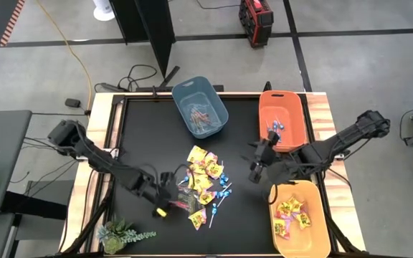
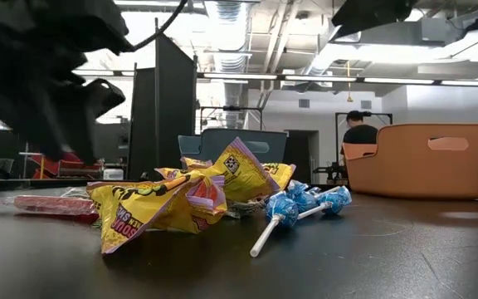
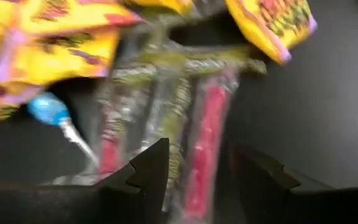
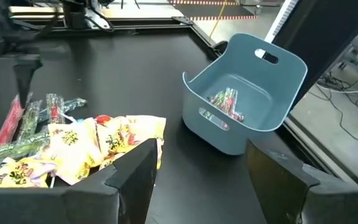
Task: Sort candy
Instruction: Put the transparent candy into the blue bin
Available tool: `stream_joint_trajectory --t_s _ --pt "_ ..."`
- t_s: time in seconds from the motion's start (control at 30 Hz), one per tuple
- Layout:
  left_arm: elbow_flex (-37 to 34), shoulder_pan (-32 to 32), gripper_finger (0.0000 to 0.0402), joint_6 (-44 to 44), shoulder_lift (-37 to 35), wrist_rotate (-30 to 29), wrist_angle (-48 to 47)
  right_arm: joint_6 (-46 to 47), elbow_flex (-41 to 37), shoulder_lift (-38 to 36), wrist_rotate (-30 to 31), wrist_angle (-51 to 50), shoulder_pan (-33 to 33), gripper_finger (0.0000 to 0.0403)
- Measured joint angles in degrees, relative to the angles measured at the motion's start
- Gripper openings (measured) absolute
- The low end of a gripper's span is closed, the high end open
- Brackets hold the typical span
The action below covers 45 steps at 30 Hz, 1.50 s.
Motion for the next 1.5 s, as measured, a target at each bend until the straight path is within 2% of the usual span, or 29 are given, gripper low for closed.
stream_joint_trajectory --t_s 0.2,0.43,0.7,0.93,1.27,1.5 --pt "5.5 -2.6 0.0156 0.0 5.2 -0.5 -1.9 0.0 0.0 0.0 0.6 0.0 1.1 0.026" --pt "6.9 -2.8 0.0155 -1.3 11.8 -2.0 -4.1 0.0 0.0 0.0 0.6 0.0 0.8 0.026" --pt "7.0 -3.4 0.0152 -4.9 12.7 -3.4 -4.5 0.0 0.0 0.0 0.6 0.2 0.8 0.026" --pt "6.8 -3.5 0.0107 -4.6 11.5 -3.2 -5.2 0.0 0.0 0.0 0.6 0.2 0.8 0.026" --pt "6.8 -3.4 0.0019 -4.9 11.4 -1.8 -5.1 0.0 0.0 0.0 0.6 0.1 0.8 0.026" --pt "8.8 -3.3 0.0013 -5.9 10.1 -1.2 -5.5 0.0 0.0 0.0 0.6 0.1 0.8 0.026"
